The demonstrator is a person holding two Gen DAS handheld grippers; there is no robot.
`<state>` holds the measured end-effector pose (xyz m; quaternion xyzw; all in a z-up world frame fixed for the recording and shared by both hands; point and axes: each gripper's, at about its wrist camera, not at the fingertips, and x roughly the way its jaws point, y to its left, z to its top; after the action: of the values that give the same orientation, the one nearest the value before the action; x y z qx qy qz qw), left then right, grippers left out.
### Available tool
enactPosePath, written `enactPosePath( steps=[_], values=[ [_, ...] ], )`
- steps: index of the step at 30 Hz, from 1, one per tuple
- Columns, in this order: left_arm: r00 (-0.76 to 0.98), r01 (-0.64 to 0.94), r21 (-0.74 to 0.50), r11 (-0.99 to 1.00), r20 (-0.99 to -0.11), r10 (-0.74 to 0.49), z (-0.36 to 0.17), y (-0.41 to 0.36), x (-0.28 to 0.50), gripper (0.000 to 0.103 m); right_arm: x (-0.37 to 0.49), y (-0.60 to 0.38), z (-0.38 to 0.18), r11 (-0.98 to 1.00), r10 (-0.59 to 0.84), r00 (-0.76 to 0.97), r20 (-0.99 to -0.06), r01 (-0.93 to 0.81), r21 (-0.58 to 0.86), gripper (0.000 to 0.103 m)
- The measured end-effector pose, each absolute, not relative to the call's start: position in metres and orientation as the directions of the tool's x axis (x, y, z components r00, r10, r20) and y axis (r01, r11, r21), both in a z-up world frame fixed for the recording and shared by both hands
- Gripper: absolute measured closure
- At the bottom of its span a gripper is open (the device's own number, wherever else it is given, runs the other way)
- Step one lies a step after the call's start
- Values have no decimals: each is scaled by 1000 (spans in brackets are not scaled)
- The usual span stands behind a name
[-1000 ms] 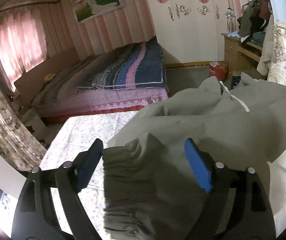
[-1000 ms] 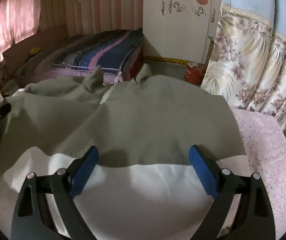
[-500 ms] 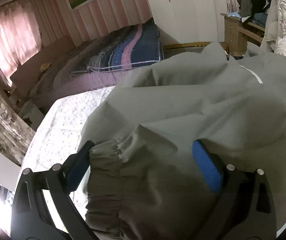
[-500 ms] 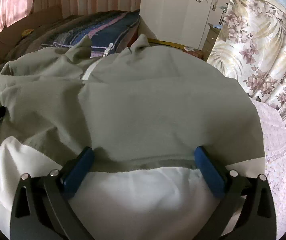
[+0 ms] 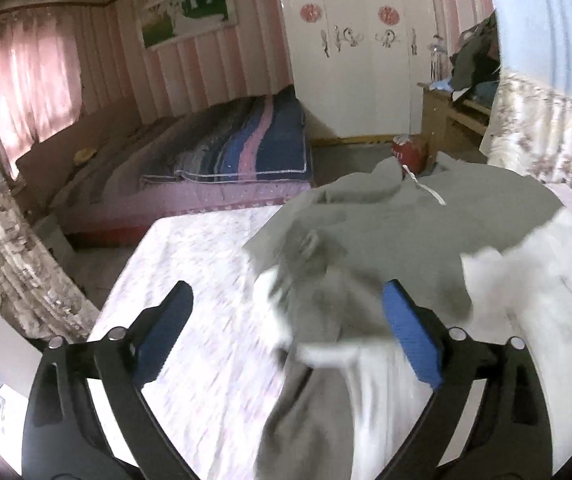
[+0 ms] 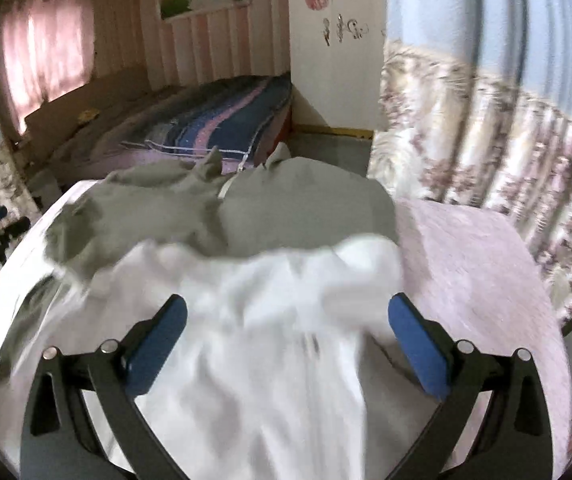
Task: Fold large clothes
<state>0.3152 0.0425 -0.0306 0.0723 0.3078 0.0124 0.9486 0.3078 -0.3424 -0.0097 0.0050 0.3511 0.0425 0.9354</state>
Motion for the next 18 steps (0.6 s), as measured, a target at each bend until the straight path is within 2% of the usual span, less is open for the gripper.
enactPosePath(
  steps=[6, 10, 13, 18],
  values=[
    [825, 5, 149, 989, -559, 80, -38, 74, 193, 3, 193, -393, -28, 995, 98, 768, -633, -85, 51, 2],
    [790, -3, 88, 996, -611, 56, -63, 91, 131, 3, 138, -421, -51, 996, 72, 752, -656, -22, 85, 2],
    [752, 11, 41, 999, -659, 19, -86, 96, 107, 3, 116, -429, -64, 991, 86, 740, -667, 7, 134, 2],
    [719, 88, -44, 995, -688, -94, -105, 79, 93, 3, 103, -425, -87, 985, 107, 703, -703, 22, 172, 2]
  ],
)
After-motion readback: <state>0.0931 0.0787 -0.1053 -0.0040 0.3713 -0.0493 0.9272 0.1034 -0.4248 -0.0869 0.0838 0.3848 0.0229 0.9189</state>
